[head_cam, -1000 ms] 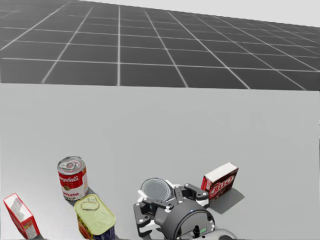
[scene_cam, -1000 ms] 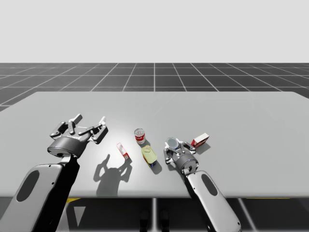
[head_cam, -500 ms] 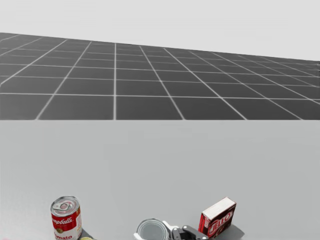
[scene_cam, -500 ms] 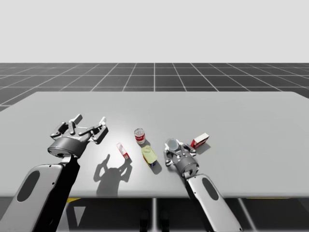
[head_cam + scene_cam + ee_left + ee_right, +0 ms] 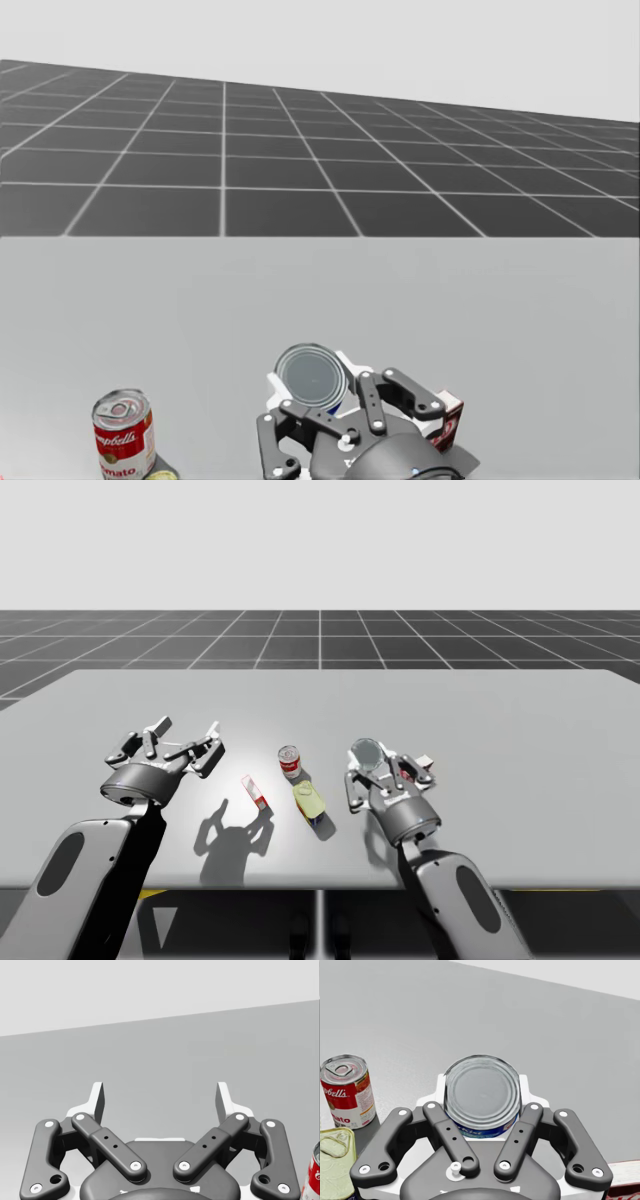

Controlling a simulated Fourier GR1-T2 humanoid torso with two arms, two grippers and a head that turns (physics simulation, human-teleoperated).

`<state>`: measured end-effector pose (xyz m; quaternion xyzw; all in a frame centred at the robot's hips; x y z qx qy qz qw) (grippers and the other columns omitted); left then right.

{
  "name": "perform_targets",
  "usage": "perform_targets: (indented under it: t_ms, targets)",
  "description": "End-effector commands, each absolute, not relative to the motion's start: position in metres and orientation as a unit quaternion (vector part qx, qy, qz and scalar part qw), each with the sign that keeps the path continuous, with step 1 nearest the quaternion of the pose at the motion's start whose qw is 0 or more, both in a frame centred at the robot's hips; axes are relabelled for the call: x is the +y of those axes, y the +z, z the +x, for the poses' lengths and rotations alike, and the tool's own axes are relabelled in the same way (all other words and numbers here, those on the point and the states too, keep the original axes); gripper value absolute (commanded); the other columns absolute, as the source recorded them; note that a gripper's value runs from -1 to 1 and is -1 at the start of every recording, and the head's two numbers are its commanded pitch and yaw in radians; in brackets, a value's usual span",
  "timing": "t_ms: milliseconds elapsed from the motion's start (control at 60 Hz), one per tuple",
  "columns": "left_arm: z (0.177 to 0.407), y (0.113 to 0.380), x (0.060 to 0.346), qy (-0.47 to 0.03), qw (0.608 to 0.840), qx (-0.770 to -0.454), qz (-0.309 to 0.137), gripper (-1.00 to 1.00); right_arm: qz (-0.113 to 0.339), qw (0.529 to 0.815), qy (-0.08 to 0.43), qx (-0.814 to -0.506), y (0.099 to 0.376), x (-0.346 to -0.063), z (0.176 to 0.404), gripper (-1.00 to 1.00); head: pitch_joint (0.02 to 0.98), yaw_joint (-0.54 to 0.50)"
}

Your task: Pick up the tuna fish can and lift it.

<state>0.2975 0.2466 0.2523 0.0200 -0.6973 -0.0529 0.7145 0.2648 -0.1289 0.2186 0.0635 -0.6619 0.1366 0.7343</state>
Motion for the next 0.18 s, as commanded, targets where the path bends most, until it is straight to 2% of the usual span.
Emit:
perform_targets:
  t_ms: [17, 133, 183]
  targets:
    - [0.297, 0.253, 0.247, -0.052, 0.714, -0.698, 0.019, -1.00, 0.014, 0.677, 0.089, -0.731, 0.279, -0.137, 0.270, 0.97, 0.460, -0.20]
    - [0.297, 0.253, 0.247, -0.052, 0.714, -0.698, 0.019, -1.00, 0.003, 0.643, 0.087, -0.761, 0.304, -0.137, 0.266, 0.98, 0.460, -0.20]
    - [0.297, 0.253, 0.247, -0.052, 0.714, -0.698, 0.019, -1.00, -0.002, 0.620, 0.089, -0.779, 0.319, -0.137, 0.263, 0.98, 0.459, -0.20]
